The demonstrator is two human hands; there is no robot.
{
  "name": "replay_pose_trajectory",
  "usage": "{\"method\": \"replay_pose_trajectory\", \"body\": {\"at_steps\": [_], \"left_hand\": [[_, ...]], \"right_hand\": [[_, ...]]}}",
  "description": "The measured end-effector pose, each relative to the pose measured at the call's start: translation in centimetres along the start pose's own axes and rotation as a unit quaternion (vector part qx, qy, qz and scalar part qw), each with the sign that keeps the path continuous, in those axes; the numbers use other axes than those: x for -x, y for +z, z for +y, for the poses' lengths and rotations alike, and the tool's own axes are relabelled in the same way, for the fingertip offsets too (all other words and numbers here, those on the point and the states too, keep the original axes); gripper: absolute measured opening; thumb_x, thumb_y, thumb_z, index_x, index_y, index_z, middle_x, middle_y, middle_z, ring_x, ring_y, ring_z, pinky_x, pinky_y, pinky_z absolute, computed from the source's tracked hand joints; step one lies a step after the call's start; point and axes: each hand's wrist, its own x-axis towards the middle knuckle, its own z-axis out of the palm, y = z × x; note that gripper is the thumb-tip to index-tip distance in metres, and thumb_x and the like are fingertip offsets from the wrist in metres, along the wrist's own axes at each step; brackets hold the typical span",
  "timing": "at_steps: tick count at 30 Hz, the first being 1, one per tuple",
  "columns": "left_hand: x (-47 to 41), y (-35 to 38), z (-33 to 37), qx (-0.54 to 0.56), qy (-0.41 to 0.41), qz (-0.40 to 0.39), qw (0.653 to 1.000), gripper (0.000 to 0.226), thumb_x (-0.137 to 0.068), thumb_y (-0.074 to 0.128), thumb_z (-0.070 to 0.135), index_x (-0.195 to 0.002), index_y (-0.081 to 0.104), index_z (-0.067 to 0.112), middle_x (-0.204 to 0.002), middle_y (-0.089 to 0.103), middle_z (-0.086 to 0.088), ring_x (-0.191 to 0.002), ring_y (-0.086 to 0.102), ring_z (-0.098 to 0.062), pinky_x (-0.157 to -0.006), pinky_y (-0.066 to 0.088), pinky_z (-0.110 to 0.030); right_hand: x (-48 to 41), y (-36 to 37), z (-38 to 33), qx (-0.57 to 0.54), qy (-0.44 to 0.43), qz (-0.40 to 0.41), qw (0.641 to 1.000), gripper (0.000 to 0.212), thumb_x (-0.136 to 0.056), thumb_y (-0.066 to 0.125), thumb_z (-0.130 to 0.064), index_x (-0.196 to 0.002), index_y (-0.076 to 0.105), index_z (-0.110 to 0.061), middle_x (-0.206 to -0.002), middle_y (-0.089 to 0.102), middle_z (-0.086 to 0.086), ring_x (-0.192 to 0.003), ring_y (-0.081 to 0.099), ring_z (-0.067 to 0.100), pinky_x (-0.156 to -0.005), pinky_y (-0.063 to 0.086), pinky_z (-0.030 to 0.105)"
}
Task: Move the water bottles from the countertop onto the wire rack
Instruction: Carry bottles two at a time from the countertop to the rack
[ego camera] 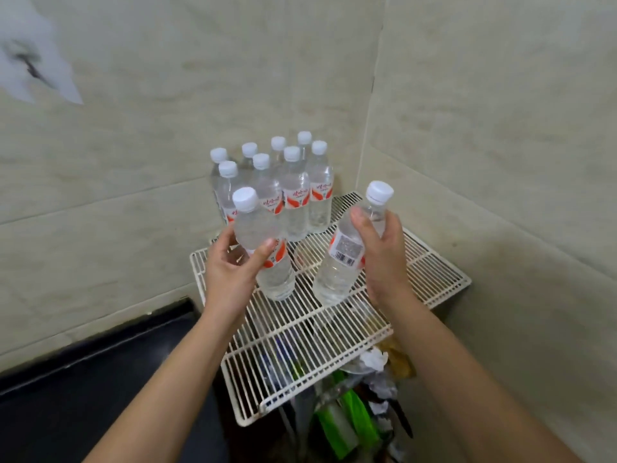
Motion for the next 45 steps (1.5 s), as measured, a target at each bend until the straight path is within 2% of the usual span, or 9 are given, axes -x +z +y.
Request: {"method": "replay_pose_trajectory", "body": {"at_steps": [4, 8, 14, 18, 21, 23, 26, 37, 45], "left_hand": [[-3.3, -0.4, -1.9, -0.025, -0.004, 0.020, 0.999, 0.052, -0.079, 0.085, 0.028, -0.127, 0.065, 0.028, -0.123, 0.073, 0.001, -0.117, 0.068, -0.017, -0.102, 0.054, -0.043], [-5.4, -1.1, -3.3, -0.073, -0.011, 0.050, 0.996, 0.057, -0.077, 0.082, 0.041, -0.129, 0.064, 0.026, -0.128, 0.069, -0.007, -0.119, 0.066, -0.023, -0.104, 0.052, -0.051], [-6.0, -1.4, -3.8, -0.156, -0.019, 0.032, 0.987, 0.063, -0.078, 0.083, 0.049, -0.134, 0.060, 0.033, -0.127, 0.070, 0.007, -0.114, 0.069, -0.010, -0.088, 0.060, -0.026], [-5.1, -2.3, -4.8, -0.182, -0.047, 0.049, 0.981, 0.076, -0.073, 0.086, 0.049, -0.140, 0.054, 0.031, -0.129, 0.070, 0.011, -0.117, 0.067, -0.007, -0.092, 0.058, -0.028], [-3.5, -2.6, -6.5, -0.254, -0.103, 0.042, 0.961, 0.076, -0.069, 0.086, 0.042, -0.137, 0.054, 0.029, -0.128, 0.068, 0.013, -0.118, 0.064, -0.003, -0.098, 0.056, -0.036], [-2.3, -2.3, -7.5, -0.295, -0.132, 0.045, 0.945, 0.065, -0.074, 0.083, 0.040, -0.133, 0.058, 0.030, -0.125, 0.068, 0.014, -0.117, 0.063, -0.003, -0.101, 0.055, -0.042], [-1.2, -1.8, -8.4, -0.308, -0.140, 0.064, 0.939, 0.051, -0.081, 0.074, 0.045, -0.129, 0.062, 0.032, -0.123, 0.070, 0.016, -0.113, 0.065, -0.005, -0.100, 0.056, -0.045], [-1.6, -0.6, -9.0, -0.347, -0.122, 0.081, 0.926, 0.044, -0.100, 0.060, 0.027, -0.142, 0.051, 0.032, -0.118, 0.063, 0.031, -0.104, 0.057, 0.022, -0.083, 0.046, -0.008], [-2.0, -1.1, -7.7, -0.365, -0.154, 0.027, 0.918, 0.045, -0.101, 0.057, 0.025, -0.146, 0.048, 0.026, -0.134, 0.062, 0.006, -0.125, 0.058, -0.013, -0.107, 0.049, -0.040]], "right_hand": [[-3.6, 4.0, 1.6, -0.021, 0.018, -0.045, 0.999, 0.077, -0.075, 0.077, -0.062, -0.141, 0.052, -0.033, -0.140, 0.062, -0.006, -0.127, 0.062, 0.021, -0.105, 0.051, 0.053], [-5.3, 7.8, 3.4, 0.010, 0.026, -0.069, 0.997, 0.065, -0.074, 0.075, -0.069, -0.129, 0.049, -0.047, -0.132, 0.054, -0.028, -0.127, 0.054, 0.008, -0.107, 0.048, 0.044], [-6.2, 8.0, 5.8, 0.091, 0.021, -0.191, 0.977, 0.070, -0.082, 0.077, -0.059, -0.136, 0.033, -0.053, -0.149, 0.047, -0.009, -0.132, 0.053, 0.015, -0.108, 0.050, 0.047], [-8.0, 5.6, 7.3, 0.132, 0.030, -0.321, 0.937, 0.096, -0.075, 0.088, -0.045, -0.145, 0.022, -0.052, -0.149, 0.043, -0.018, -0.127, 0.046, -0.013, -0.091, 0.042, 0.005], [-8.9, 2.9, 9.4, 0.216, 0.045, -0.379, 0.899, 0.108, -0.077, 0.089, -0.030, -0.157, 0.017, -0.041, -0.149, 0.045, -0.018, -0.131, 0.049, 0.000, -0.102, 0.044, 0.017], [-8.9, 1.7, 10.5, 0.256, 0.054, -0.374, 0.890, 0.087, -0.082, 0.085, -0.028, -0.153, 0.036, -0.035, -0.145, 0.055, -0.013, -0.126, 0.056, 0.004, -0.110, 0.049, 0.037], [-8.9, 1.3, 11.6, 0.297, 0.025, -0.367, 0.881, 0.056, -0.084, 0.082, -0.034, -0.135, 0.060, -0.031, -0.129, 0.067, -0.014, -0.107, 0.061, -0.007, -0.102, 0.057, 0.040], [-8.6, 4.4, 13.0, 0.384, -0.053, -0.263, 0.883, 0.050, -0.084, 0.079, -0.050, -0.127, 0.069, -0.027, -0.121, 0.070, -0.005, -0.106, 0.065, 0.016, -0.091, 0.055, 0.034], [-8.0, 4.7, 12.8, 0.420, -0.051, -0.242, 0.873, 0.056, -0.084, 0.076, -0.056, -0.130, 0.066, -0.025, -0.116, 0.071, -0.001, -0.108, 0.065, 0.020, -0.084, 0.049, 0.030]]}}
